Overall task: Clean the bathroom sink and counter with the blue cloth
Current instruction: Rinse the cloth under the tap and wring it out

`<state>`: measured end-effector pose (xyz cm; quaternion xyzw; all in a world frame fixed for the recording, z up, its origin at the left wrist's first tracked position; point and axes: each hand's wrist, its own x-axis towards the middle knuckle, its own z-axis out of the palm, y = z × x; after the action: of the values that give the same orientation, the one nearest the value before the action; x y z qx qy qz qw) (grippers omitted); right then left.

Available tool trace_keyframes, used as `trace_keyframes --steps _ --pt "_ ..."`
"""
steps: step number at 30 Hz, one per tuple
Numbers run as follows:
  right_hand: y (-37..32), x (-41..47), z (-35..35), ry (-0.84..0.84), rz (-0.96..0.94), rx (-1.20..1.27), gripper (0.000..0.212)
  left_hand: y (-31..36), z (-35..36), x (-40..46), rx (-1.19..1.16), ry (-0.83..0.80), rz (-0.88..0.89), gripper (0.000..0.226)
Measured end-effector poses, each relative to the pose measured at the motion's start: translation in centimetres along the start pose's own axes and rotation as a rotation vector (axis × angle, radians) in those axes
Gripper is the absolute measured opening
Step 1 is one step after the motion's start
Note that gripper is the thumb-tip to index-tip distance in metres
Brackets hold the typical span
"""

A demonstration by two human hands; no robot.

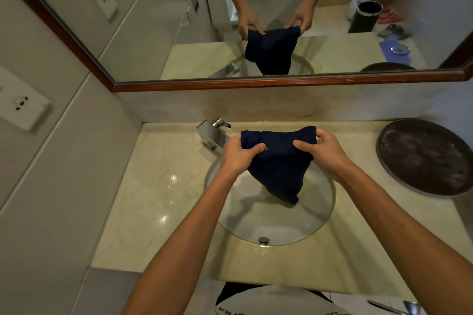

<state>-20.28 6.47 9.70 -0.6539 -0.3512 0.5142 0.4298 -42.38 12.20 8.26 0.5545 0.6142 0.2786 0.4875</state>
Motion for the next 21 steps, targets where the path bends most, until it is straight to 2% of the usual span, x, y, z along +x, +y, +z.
trace_keyframes --steps 4,6,10,13,16,17,20,21 --pt "1.0 -0.4 -0.4 0.055 0.045 0.051 0.025 0.9 0.3 0.2 0.123 -0.040 -0.009 0.034" --pt "1.5 -0.7 -0.4 0.075 0.069 0.074 0.026 0.9 0.6 0.1 0.063 -0.065 -0.058 0.031" --pt "1.9 -1.1 -0.8 0.078 0.071 0.109 0.029 1.1 0.6 -0.4 -0.112 -0.059 -0.186 0.008" --pt "2.0 -1.4 -0.9 0.088 0.046 0.134 0.029 0.6 0.0 0.0 -0.088 0.011 -0.309 0.018" --pt "2.1 -1.5 -0.5 0.084 0.034 0.142 0.029 -0.2 -0.1 -0.1 0.057 0.039 -0.331 0.057" --pt "2.1 -1.5 -0.3 0.087 0.034 0.144 0.029 0.0 0.0 -0.5 0.070 0.053 -0.322 0.061" --pt "2.2 -1.3 0.0 0.095 0.043 0.128 0.029 0.6 0.8 -1.2 0.054 -0.001 -0.302 0.022" --pt "2.3 -1.2 0.0 0.093 0.045 0.127 0.030 0.9 1.0 -1.3 0.041 -0.057 -0.319 0.023"
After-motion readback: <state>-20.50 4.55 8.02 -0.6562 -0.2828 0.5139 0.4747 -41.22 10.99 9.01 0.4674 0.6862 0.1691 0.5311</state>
